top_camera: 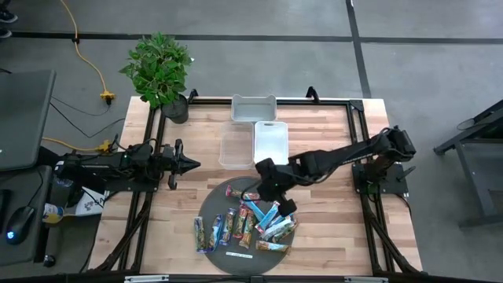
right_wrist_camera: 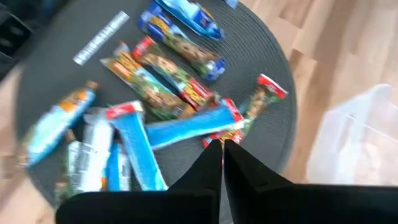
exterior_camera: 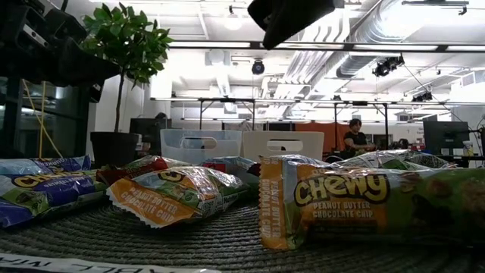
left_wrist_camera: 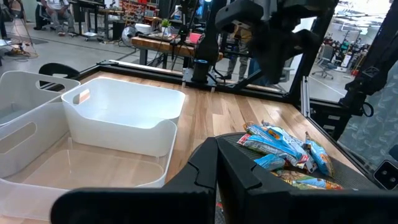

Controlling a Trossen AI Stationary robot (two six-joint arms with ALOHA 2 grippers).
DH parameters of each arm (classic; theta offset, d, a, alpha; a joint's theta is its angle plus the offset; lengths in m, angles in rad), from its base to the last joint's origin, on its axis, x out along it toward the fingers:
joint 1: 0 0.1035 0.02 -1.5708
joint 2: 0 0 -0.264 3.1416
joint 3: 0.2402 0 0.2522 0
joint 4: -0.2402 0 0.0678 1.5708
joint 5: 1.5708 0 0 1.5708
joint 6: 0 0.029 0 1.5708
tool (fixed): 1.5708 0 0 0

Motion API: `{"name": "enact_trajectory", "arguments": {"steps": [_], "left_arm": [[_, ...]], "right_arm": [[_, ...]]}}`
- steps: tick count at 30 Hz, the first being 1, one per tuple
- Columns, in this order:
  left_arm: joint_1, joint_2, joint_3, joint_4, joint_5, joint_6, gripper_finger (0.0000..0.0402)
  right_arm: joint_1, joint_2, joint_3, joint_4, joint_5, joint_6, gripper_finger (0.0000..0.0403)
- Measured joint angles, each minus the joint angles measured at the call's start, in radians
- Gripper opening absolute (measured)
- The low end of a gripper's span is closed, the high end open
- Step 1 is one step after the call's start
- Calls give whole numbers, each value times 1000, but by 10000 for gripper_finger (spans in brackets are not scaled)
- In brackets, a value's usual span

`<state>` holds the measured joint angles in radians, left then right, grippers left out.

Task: Pick and place Granola Bars by type
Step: Put the red granola bar into the gray bin

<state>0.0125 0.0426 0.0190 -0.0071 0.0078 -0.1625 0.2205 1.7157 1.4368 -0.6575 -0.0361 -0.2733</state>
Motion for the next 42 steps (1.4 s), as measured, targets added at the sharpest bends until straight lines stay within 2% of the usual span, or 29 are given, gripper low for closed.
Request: {"name": "enact_trajectory", "arguments": {"steps": [4,11,21,25,29,35,42], "left_arm": [[0,0,0,0,0,0,0],[0,0,0,0,0,0,0],[0,0,0,0,0,0,0],[0,0,0,0,0,0,0],[0,0,0,0,0,0,0],[0,0,0,1,0,0,0],[0,0,0,1,0,0,0]], "right_arm": [[21,-1,-23,-5,29,2,1],[63,0,-118,-11,-20,65,18],[112,-1,-288,155,-15,93,49],[116,-1,-325,161,-22,93,80],[115,-1,-342,185,-20,99,127],[114,-1,-367,242,31,82,191],[114,2,-404,317,70,18,221]]}}
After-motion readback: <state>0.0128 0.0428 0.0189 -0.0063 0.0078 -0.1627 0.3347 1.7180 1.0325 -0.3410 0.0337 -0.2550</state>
